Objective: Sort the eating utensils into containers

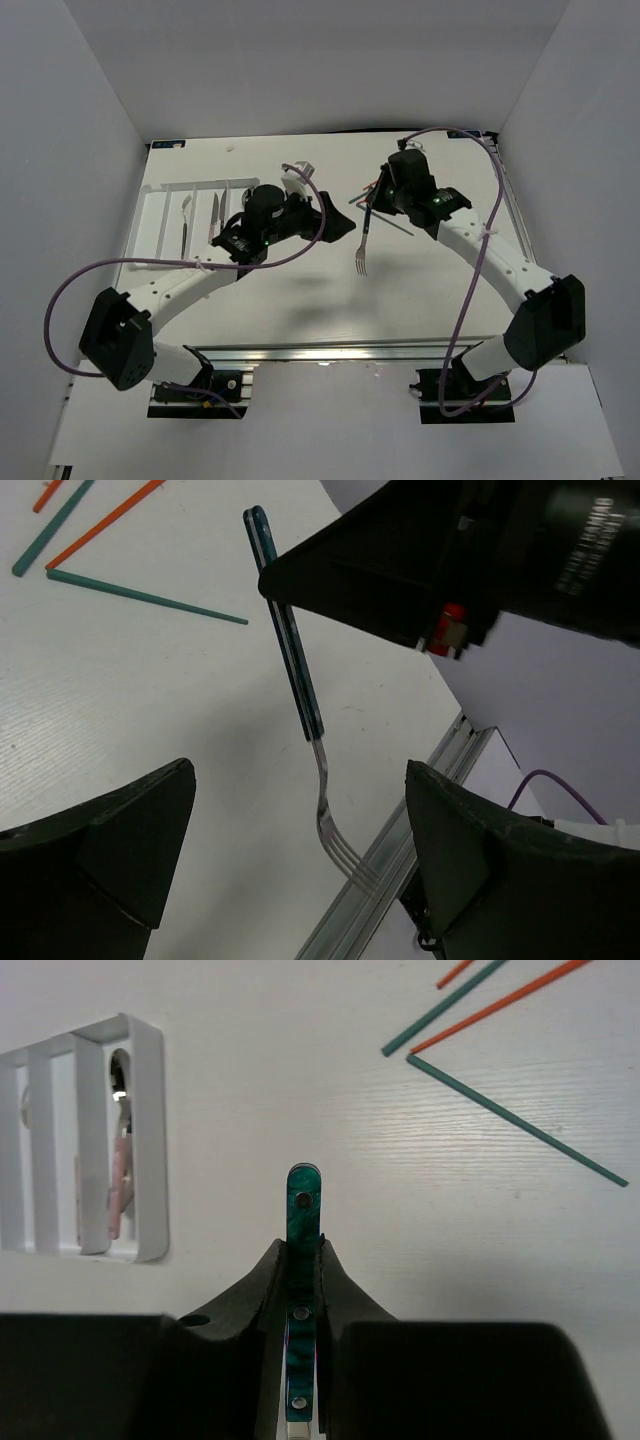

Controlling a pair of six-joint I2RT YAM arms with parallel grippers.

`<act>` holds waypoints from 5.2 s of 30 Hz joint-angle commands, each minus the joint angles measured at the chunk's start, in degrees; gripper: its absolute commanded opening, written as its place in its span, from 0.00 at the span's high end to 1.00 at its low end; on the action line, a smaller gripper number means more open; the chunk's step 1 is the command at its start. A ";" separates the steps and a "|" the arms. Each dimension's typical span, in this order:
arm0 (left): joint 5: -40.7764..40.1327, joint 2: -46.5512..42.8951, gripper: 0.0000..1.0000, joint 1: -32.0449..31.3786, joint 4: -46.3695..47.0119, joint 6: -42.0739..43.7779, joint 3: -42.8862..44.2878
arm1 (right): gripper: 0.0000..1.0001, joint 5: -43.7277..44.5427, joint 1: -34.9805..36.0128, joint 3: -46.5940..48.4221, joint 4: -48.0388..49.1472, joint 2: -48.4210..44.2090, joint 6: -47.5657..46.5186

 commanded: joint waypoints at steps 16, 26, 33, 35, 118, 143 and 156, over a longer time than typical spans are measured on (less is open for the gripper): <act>-8.77 6.62 1.00 -4.79 -5.13 0.92 7.54 | 0.77 0.97 12.09 -2.25 6.17 -6.48 6.59; -39.08 15.66 1.00 25.52 -37.00 35.54 20.12 | 0.11 -5.00 -4.52 -13.14 1.07 -19.83 -1.12; -38.52 27.26 1.00 38.02 -33.94 42.93 28.29 | 0.11 -12.80 -9.45 -17.72 -2.61 -23.53 -9.03; -33.54 29.81 1.00 41.09 -33.06 45.31 31.19 | 0.11 -13.71 -9.45 -19.91 -2.01 -25.38 -10.19; -20.05 -32.23 0.02 36.00 -42.89 12.62 -4.66 | 0.55 -16.52 -7.25 25.34 -6.48 47.03 -54.49; 16.50 -38.30 0.02 32.40 2.96 -13.64 -25.31 | 1.00 -33.04 2.24 -19.16 44.88 5.05 4.62; 7.11 -20.55 0.09 12.53 -1.49 -2.41 -14.96 | 1.00 -26.20 7.94 -28.61 64.97 -6.13 21.62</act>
